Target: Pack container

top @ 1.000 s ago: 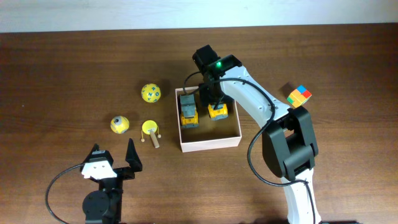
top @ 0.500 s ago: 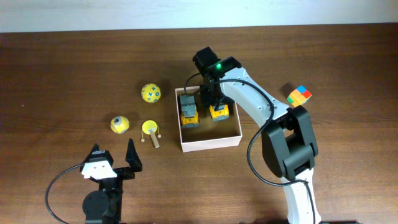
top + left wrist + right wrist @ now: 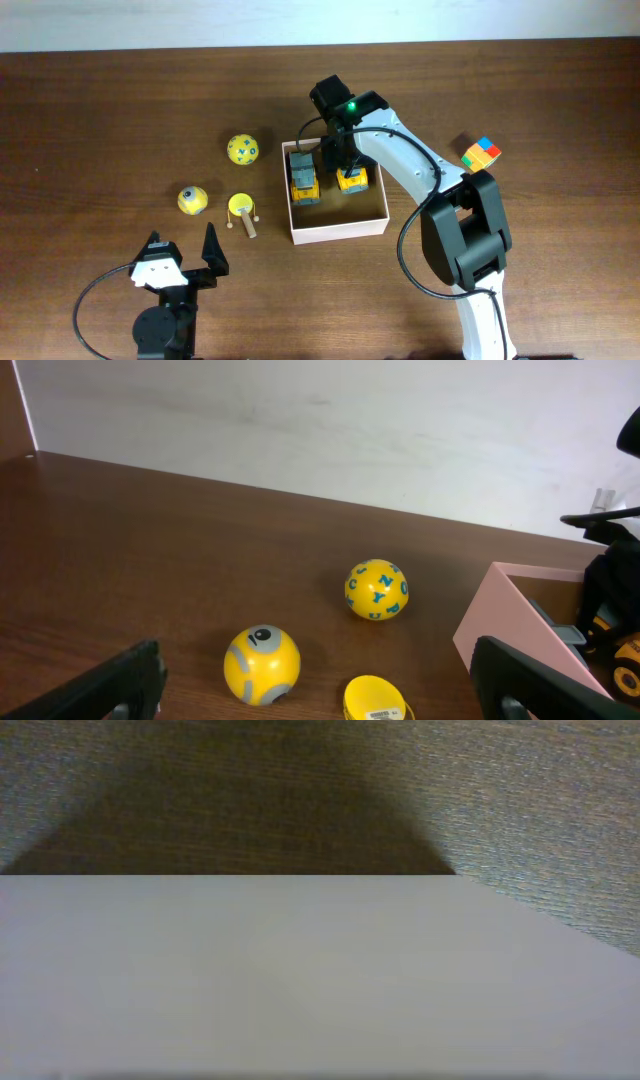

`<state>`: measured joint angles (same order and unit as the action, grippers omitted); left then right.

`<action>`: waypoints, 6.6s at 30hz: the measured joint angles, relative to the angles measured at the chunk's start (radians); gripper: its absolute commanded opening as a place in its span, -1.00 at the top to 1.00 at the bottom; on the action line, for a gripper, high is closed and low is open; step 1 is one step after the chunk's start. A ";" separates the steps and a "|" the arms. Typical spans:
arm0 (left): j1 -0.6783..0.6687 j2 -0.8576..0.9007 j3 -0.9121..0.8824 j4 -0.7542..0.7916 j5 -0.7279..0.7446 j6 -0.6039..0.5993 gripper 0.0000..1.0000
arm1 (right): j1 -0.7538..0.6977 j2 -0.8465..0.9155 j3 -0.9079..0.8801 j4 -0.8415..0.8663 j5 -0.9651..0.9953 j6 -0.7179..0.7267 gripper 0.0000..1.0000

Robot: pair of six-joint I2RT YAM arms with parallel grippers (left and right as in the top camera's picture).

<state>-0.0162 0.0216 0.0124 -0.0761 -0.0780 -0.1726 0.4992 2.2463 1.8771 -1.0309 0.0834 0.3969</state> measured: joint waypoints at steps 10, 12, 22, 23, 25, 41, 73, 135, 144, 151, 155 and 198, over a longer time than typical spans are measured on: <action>0.000 0.000 0.000 0.000 0.000 0.000 -0.98 | 0.000 0.000 0.000 0.000 0.000 0.000 -0.27; 0.000 0.000 0.000 0.000 0.000 0.000 -0.99 | 0.000 0.000 0.000 0.000 0.000 0.000 -0.27; 0.000 0.000 0.000 0.000 0.000 0.000 -0.99 | 0.000 0.000 0.000 0.000 0.000 0.001 -0.27; 0.000 0.000 0.000 0.000 0.000 0.000 -0.98 | 0.000 0.000 0.000 0.000 0.000 0.000 -0.27; 0.000 0.000 0.000 0.000 0.000 0.000 -0.99 | 0.000 0.000 0.000 0.001 0.000 0.000 -0.28; 0.000 0.000 0.000 0.000 0.000 0.000 -0.99 | 0.000 0.000 0.000 0.012 0.003 -0.004 -0.43; 0.000 0.000 0.000 0.000 0.000 0.000 -0.99 | 0.000 0.000 0.167 -0.158 0.007 -0.037 -0.15; 0.000 0.000 0.000 0.000 0.000 0.000 -0.99 | 0.075 0.019 -0.006 0.049 0.014 -0.137 0.89; 0.000 0.000 0.000 0.000 0.000 0.000 -0.99 | 0.044 0.020 -0.012 0.060 0.014 -0.138 0.89; 0.000 0.000 0.000 0.000 0.000 0.000 -0.99 | 0.029 0.020 -0.012 0.063 0.014 -0.139 0.90; 0.000 0.000 0.000 0.000 0.000 0.000 -0.99 | 0.029 0.020 -0.012 0.063 0.014 -0.144 0.89; 0.000 0.000 0.000 0.000 0.000 0.000 -0.99 | 0.046 0.020 -0.013 0.029 -0.021 -0.200 0.88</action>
<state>-0.0162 0.0216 0.0124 -0.0761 -0.0784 -0.1726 0.5449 2.2665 1.8641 -1.0023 0.0628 0.1967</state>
